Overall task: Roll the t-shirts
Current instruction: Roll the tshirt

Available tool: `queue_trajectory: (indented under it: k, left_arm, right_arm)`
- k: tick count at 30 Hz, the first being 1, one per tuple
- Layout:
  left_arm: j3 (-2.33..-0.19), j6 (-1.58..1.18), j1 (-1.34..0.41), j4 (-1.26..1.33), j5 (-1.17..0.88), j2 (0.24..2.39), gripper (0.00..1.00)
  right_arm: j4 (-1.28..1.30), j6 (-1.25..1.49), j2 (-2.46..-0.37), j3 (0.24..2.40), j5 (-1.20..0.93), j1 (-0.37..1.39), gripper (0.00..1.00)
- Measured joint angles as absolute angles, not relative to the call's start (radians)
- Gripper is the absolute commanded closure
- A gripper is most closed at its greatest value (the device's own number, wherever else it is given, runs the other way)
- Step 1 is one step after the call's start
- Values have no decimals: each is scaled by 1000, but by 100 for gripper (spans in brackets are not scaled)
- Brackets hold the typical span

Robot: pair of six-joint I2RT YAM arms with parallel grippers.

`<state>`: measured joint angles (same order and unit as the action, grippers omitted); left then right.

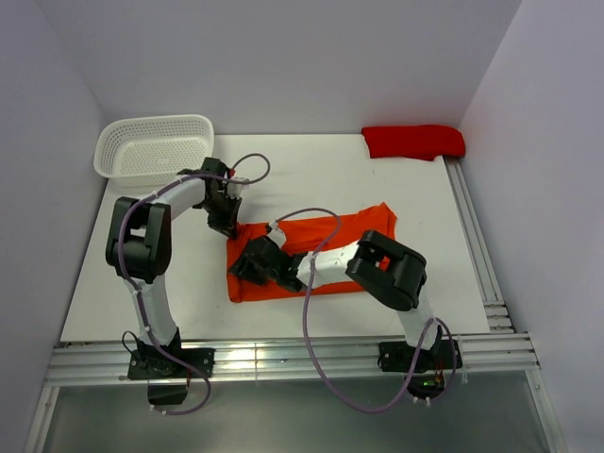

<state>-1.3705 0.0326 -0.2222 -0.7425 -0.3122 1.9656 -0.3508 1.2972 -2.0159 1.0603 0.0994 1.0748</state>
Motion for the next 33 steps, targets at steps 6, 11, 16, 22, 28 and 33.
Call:
queue_trajectory:
  k: [6, 11, 16, 22, 28, 33]
  left_arm:
    - [-1382, 31, -262, -757, -223, 1962, 100]
    - [-1402, 21, -285, -783, -178, 1962, 100]
    - [-1425, 17, -311, -803, -150, 1962, 100]
    - [-1440, 1, -326, -822, -133, 1962, 100]
    - [-1460, -20, -335, -839, -127, 1963, 100]
    - [-1472, -23, -345, -844, -125, 1963, 100]
  right_arm:
    - [-20, 1237, -1990, 1191, 238, 1127, 49]
    - [217, 1202, -1990, 1299, 337, 1159, 49]
    - [369, 1159, -2007, 1418, 412, 1173, 50]
    - [437, 1108, -2082, 1575, 482, 1180, 50]
    - [506, 1076, -2191, 1711, 515, 1182, 50]
    - [564, 1068, -2251, 1778, 534, 1187, 50]
